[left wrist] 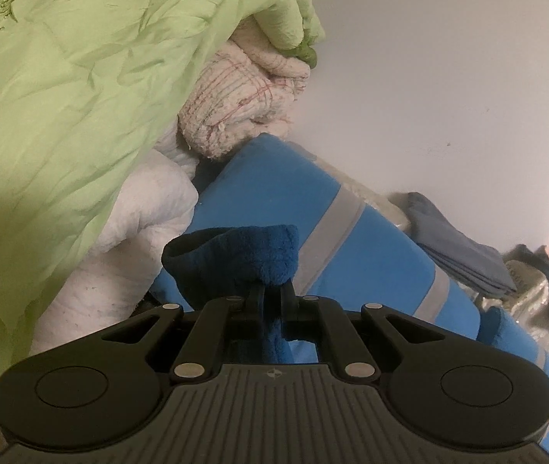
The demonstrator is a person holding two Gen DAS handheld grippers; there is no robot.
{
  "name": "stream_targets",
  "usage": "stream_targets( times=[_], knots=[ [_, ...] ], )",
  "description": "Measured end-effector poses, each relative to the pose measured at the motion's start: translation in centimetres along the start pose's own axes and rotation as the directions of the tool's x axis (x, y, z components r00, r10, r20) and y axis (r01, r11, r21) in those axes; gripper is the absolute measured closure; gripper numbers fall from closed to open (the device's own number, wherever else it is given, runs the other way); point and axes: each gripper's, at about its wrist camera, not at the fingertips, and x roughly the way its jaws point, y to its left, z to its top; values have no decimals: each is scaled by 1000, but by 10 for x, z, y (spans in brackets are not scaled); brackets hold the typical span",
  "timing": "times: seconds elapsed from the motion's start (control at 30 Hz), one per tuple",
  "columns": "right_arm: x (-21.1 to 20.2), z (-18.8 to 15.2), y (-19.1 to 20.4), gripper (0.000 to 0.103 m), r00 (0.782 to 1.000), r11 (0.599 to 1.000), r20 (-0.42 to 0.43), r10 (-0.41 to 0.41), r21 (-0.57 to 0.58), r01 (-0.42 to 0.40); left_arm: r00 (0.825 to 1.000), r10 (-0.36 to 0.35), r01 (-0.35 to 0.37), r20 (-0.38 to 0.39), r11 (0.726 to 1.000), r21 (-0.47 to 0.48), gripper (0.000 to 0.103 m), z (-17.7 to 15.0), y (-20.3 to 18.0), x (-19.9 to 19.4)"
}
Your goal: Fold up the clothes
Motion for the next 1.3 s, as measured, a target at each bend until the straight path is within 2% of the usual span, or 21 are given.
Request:
stream_targets(
  times=[0.03, 0.1, 0.23, 0.27, 0.3, 0.33, 0.37, 0.4, 0.47, 0.5, 0.53, 0.6, 0.67, 0.73, 0.83, 0.93, 1.07, 1.13, 1.2, 1.3],
  knots=[
    [8, 1, 6, 41, 1000, 1000, -12, -5, -18, 5, 1000, -3, 3, 0, 1000, -2, 99, 1, 0, 0],
    [25, 4, 18, 96, 999, 998, -36, -16, -55, 14, 1000, -9, 9, -3, 1000, -7, 99, 2, 0, -1],
    [50, 3, 40, 95, 996, 991, -88, -33, -129, 21, 999, -26, 26, -28, 1000, 8, 100, -1, -4, 1],
    [53, 4, 44, 86, 995, 989, -93, -42, -142, 29, 999, -26, 26, -24, 999, 26, 100, -3, -7, 1],
    [50, 5, 45, 62, 995, 991, -85, -57, -129, 46, 999, -30, 31, -17, 999, 43, 100, -4, -9, -1],
    [42, 5, 42, 53, 996, 993, -68, -65, -98, 59, 999, -35, 36, -11, 998, 59, 100, -4, -11, -2],
    [30, 2, 38, 27, 996, 996, -58, -70, -64, 66, 999, -41, 41, -6, 996, 74, 100, -4, -13, -3],
    [17, -2, 33, 15, 996, 997, -50, -74, -29, 73, 999, -46, 46, -3, 995, 86, 99, -4, -14, -4],
    [-7, -14, 20, 18, 995, 995, -61, -79, 62, 83, 999, -55, 54, 1, 993, 103, 99, -4, -15, -5],
    [-18, -23, 10, 38, 993, 989, -85, -76, 124, 86, 998, -57, 56, 3, 993, 105, 99, -5, -14, -5],
    [-29, -33, 1, 49, 991, 978, -110, -72, 185, 91, 998, -58, 57, 5, 993, 100, 99, -5, -13, -4],
    [-39, -55, -23, 80, 982, 938, -172, -74, 323, 128, 998, -60, 59, 6, 995, 85, 99, -6, -10, -3],
    [-45, -75, -44, 86, 973, 888, -222, -67, 431, 160, 998, -57, 57, 7, 996, 69, 99, -7, -8, -1],
    [-42, -84, -55, 87, 973, 874, -227, -52, 462, 154, 999, -53, 52, 7, 997, 54, 99, -8, -7, 0],
    [-28, -81, -58, 87, 983, 875, -181, -3, 476, 90, 998, -58, 57, 9, 998, 41, 99, -9, -7, -2],
    [10, -72, -59, 87, 978, 864, -204, 54, 501, 56, 997, -77, 76, 13, 995, 59, 99, -8, -11, -6],
    [69, -75, -69, 88, 940, 800, -335, 70, 581, 147, 993, -117, 117, -4, 989, 91, 100, -7, -17, -10],
    [86, -78, -74, 86, 926, 777, -371, 69, 602, 183, 993, -118, 119, -18, 986, 113, 100, -10, -21, -10],
    [87, -81, -82, 72, 925, 743, -371, 88, 643, 187, 994, -109, 109, -13, 985, 136, 99, -13, -25, -10],
    [60, -84, -93, 70, 943, 700, -321, 89, 694, 170, 994, -113, 112, 1, 984, 139, 99, -11, -28, -11]
  ],
)
